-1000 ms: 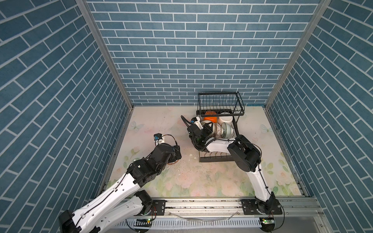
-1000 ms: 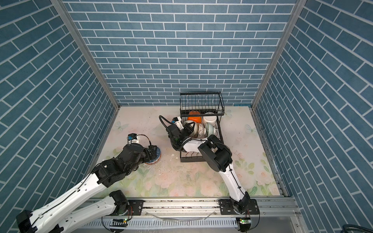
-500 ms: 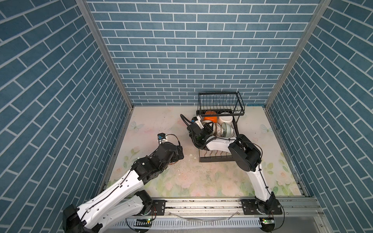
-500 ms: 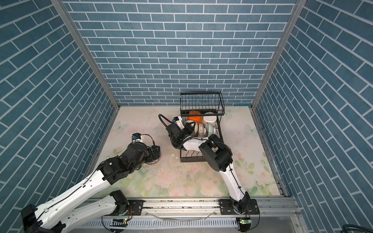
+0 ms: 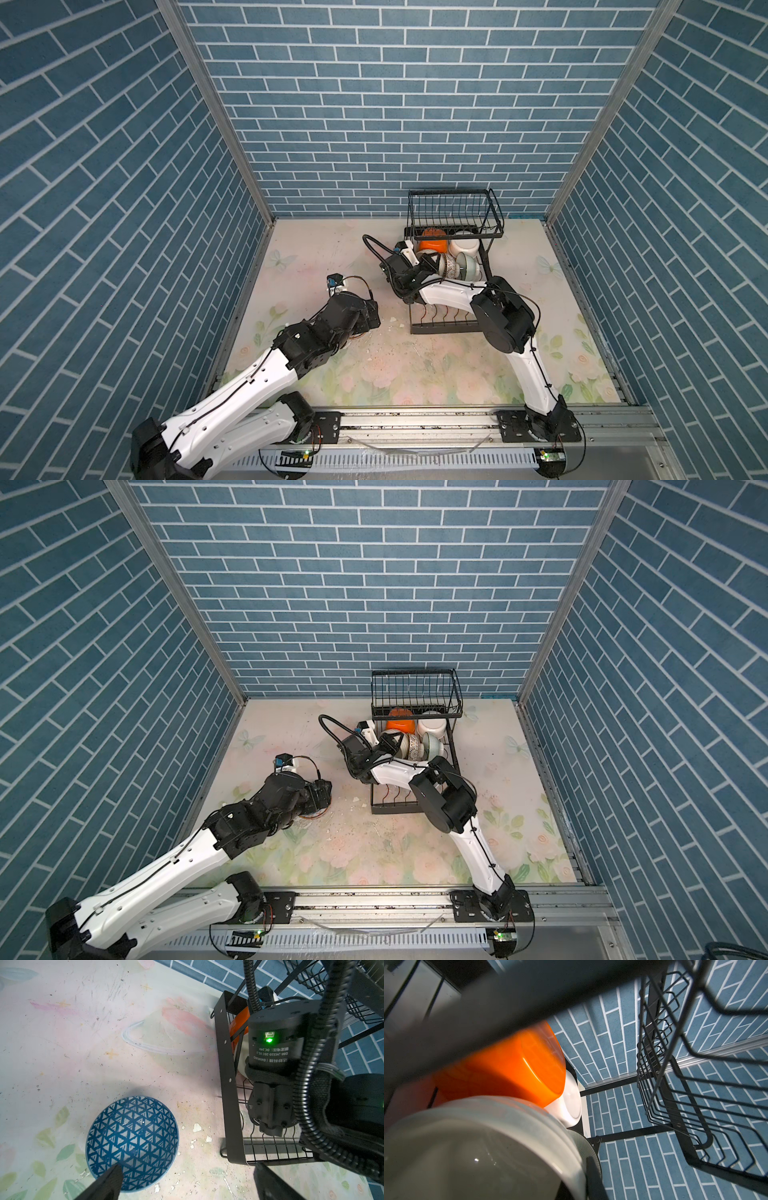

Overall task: Load bowls into a dish rack
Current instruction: Place the bowl in the dish rack.

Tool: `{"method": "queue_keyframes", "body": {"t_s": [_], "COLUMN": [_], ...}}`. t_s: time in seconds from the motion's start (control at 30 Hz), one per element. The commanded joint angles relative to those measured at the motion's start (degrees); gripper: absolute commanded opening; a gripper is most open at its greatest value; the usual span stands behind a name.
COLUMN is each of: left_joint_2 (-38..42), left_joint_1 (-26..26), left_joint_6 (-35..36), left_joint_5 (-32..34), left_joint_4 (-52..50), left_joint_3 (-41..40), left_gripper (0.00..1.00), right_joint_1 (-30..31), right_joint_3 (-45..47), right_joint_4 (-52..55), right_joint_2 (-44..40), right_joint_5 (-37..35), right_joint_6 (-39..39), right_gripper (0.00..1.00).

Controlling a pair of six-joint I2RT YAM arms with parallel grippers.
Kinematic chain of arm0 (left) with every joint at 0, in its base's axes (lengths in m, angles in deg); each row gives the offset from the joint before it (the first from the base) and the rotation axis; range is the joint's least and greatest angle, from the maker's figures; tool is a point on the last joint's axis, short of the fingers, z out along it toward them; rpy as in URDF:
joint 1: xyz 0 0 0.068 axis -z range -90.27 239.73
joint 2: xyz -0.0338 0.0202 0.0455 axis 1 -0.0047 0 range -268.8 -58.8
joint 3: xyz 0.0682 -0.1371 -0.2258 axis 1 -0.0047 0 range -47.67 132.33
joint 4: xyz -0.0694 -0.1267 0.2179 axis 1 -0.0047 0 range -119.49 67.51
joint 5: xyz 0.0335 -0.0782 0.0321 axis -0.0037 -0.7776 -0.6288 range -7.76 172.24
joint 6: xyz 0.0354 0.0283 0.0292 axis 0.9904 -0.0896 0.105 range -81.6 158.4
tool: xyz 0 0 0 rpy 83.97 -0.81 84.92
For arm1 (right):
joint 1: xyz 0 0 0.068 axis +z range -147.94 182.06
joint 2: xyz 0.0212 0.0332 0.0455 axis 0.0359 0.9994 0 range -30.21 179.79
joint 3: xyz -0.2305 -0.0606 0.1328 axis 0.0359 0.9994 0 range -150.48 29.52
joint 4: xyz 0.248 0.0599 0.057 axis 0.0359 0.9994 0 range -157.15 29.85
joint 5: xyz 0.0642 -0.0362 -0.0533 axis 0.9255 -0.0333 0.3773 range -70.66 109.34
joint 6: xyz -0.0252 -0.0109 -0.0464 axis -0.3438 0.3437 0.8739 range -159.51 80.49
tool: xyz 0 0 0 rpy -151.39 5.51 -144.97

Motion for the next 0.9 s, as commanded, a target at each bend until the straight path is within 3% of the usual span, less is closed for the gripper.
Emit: {"method": "queue_keyframes", "body": {"t_s": [0.0, 0.5, 0.87], "left_joint_2": [0.53, 0.55, 0.44], "left_joint_1": [-0.28, -0.28, -0.28], "left_joint_6": [0.44, 0.31, 0.41], "left_joint_5": [0.52, 0.91, 1.27], "left_joint_4": [0.06, -0.75, -0.80], "left_joint_3": [-0.76, -0.61, -0.84], "left_gripper": [1.00, 1.00, 1.00], "right_joint_1": [0.48, 0.68, 2.23], "right_joint_3": [-0.03, -1.13, -0.99], "right_joint_4": [6.73, 7.71, 7.40], "right_joint_2": [3.73, 3.31, 3.88], "right_joint_5": [5.79, 7.84, 8.28], "right_joint_6": [-5.28, -6.54, -5.64], "right_gripper": [0.15, 0.29, 0.30]}}
